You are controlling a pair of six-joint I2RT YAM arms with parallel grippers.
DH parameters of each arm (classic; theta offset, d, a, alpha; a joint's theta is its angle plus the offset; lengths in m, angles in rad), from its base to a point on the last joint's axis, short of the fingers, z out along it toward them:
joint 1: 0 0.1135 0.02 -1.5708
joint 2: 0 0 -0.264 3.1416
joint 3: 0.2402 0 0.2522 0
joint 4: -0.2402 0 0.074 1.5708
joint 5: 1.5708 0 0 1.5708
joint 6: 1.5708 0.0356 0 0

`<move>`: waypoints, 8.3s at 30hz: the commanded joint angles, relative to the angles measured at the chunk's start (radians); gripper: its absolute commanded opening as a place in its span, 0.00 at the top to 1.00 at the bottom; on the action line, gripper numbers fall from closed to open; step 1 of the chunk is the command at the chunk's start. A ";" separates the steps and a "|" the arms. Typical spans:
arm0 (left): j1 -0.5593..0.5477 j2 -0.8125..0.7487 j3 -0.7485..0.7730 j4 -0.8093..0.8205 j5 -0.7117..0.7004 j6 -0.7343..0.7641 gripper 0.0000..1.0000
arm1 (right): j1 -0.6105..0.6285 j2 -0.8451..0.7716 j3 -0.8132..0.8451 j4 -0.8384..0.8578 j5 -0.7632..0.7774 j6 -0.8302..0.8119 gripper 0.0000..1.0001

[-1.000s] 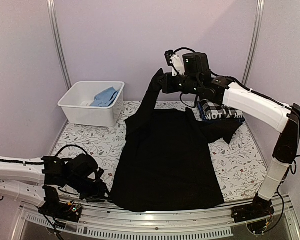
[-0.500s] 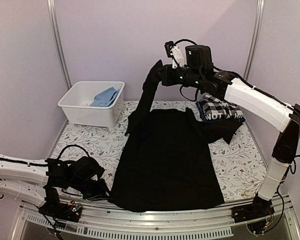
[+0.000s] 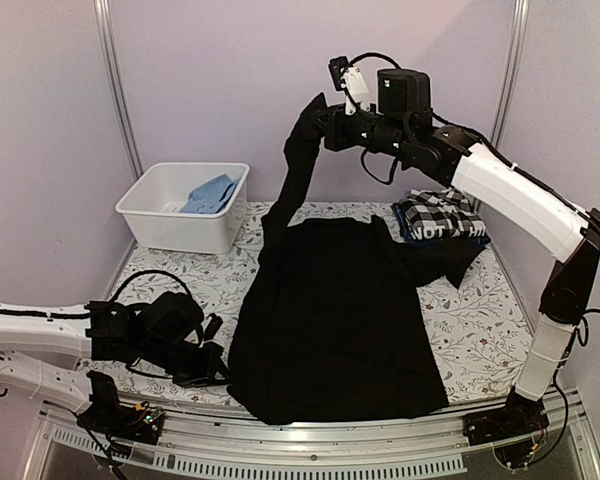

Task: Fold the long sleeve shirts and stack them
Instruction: Pick up the shirt from the center of the board, then move the flattened shirt to the center of the board, then fold the flattened shirt at the center of the board.

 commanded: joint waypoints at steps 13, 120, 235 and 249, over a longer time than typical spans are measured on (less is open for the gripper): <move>-0.062 0.208 0.303 -0.019 0.193 0.350 1.00 | -0.094 -0.049 -0.036 0.009 0.250 -0.248 1.00; 0.404 0.213 0.163 -0.032 0.162 0.341 1.00 | -0.309 0.484 -0.021 -0.067 -0.423 0.310 1.00; 0.104 0.722 0.577 -0.076 0.276 0.581 0.94 | -0.221 -0.032 0.077 -0.191 -0.091 0.008 1.00; 0.185 0.591 0.612 -0.066 0.242 0.562 0.59 | -0.185 -0.086 -0.305 -0.152 -0.291 0.043 1.00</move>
